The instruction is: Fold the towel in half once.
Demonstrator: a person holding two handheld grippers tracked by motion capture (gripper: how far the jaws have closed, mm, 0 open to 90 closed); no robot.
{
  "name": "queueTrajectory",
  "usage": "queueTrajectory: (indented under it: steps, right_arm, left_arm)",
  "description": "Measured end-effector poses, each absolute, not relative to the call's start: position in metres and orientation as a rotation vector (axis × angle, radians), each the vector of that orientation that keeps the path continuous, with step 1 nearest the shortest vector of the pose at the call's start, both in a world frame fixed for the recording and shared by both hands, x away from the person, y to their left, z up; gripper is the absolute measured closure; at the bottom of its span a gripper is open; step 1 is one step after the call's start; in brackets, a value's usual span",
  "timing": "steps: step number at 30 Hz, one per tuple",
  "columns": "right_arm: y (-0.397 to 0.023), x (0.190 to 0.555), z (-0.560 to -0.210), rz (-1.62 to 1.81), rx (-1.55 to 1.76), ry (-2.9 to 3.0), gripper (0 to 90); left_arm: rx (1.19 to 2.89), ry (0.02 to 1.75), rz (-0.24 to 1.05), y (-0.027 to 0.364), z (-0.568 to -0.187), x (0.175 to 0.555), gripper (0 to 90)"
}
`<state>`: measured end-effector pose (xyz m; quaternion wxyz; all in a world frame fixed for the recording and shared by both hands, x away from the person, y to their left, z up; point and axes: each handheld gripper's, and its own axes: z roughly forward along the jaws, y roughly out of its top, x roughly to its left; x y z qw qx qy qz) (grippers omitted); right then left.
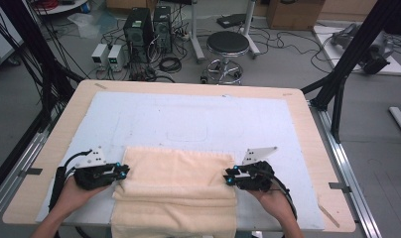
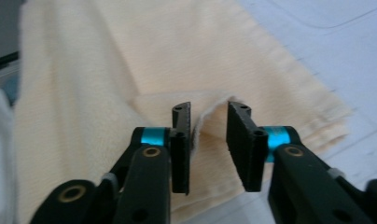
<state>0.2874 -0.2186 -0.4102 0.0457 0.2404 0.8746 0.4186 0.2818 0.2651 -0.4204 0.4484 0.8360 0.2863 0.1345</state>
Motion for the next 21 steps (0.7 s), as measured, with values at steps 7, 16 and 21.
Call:
queueTrajectory:
  steps: [7,16,21]
  right_arm:
    - [-0.214,0.306,-0.413,1.264,0.781,2.584,58.2]
    - [-0.211,0.301,-0.424,1.188,0.704,2.747,83.8]
    - [-0.218,0.295,-0.411,1.313,0.67,2.661,86.5]
  left_arm:
    - [2.059,0.709,0.296,0.25,-0.423,0.301,54.6]
    - [2.202,0.613,0.325,0.234,-0.434,0.295,81.1]
    - [2.143,0.609,0.39,0.236,-0.421,0.29,84.9]
